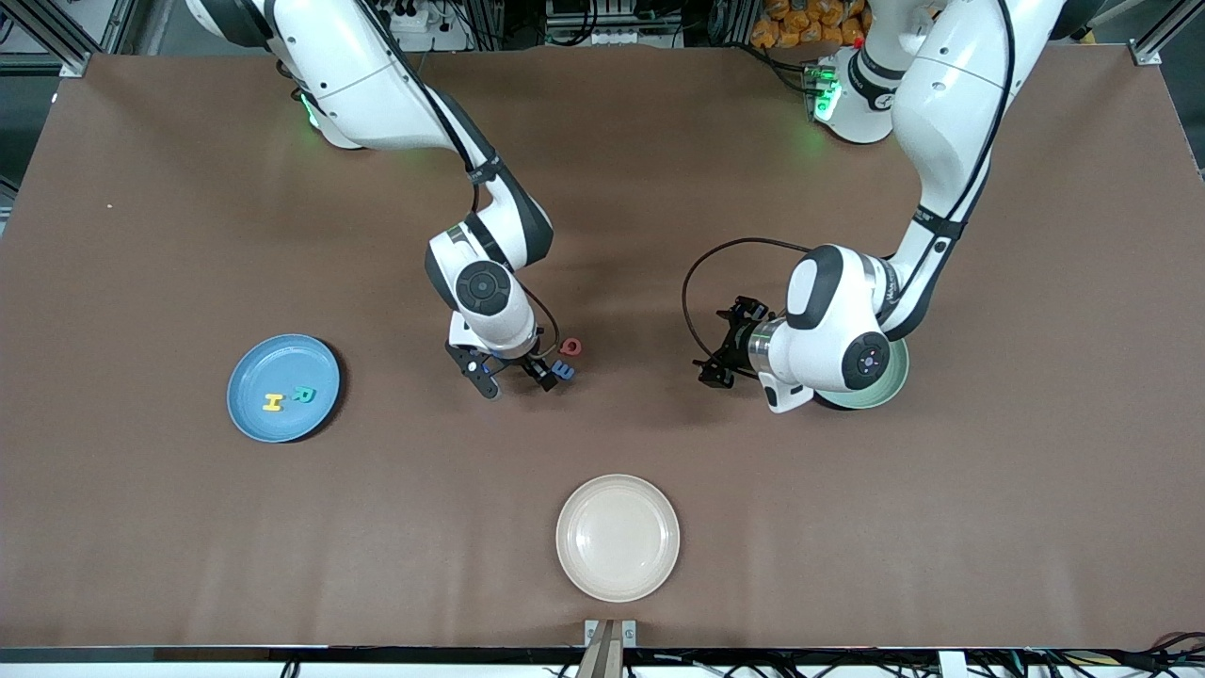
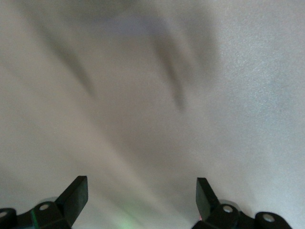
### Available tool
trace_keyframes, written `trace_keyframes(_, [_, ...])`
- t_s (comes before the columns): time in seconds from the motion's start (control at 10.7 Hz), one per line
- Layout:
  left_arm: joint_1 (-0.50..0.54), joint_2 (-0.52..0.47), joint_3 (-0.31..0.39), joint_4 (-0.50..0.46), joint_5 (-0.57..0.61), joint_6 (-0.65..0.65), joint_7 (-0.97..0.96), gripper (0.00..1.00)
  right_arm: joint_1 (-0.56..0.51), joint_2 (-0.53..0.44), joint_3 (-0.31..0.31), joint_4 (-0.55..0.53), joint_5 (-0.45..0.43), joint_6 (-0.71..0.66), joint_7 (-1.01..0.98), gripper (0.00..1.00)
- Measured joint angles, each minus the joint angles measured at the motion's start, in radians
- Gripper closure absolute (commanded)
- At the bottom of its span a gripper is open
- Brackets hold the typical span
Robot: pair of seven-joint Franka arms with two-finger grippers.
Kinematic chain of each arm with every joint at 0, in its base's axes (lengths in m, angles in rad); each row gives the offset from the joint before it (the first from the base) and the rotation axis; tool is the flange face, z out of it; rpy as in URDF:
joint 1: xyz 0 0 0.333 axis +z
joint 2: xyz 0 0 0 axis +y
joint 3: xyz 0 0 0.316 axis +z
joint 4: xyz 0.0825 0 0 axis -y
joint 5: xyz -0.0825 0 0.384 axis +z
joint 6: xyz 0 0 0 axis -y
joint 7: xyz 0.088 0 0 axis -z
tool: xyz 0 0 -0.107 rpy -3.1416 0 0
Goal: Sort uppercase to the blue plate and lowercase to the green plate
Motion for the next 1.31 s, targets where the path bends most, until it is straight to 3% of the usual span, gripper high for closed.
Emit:
trace_keyframes(0.09, [0.0, 0.002, 0.0, 0.0, 0.0, 0.002, 0.0, 0.0, 0.001, -0.001, 0.0, -0.005, 0.0, 0.002, 0.0, 0.91])
trace_keyframes(0.19, [-0.001, 0.004, 0.0, 0.0, 0.0, 0.003, -0.003, 0.0, 0.002, -0.01, 0.001, -0.011, 0.0, 0.005, 0.001, 1.0])
trace_keyframes(0.75, [-0.013, 0.011, -0.002, 0.002, -0.018, 0.014, -0.026, 0.0, 0.0, -0.082, 0.006, -0.111, -0.002, 0.065, -0.026, 1.0])
trace_keyframes(1.12, [-0.131, 0.04, 0.003, 0.051, -0.033, 0.092, -0.114, 0.0, -0.115, -0.19, -0.017, -0.111, -0.009, -0.124, -0.298, 1.0])
trace_keyframes(1.31, [-0.215, 0.041, 0.054, 0.095, 0.014, 0.144, -0.12, 0.0, -0.196, -0.228, -0.045, -0.114, -0.049, -0.2, -0.457, 1.0])
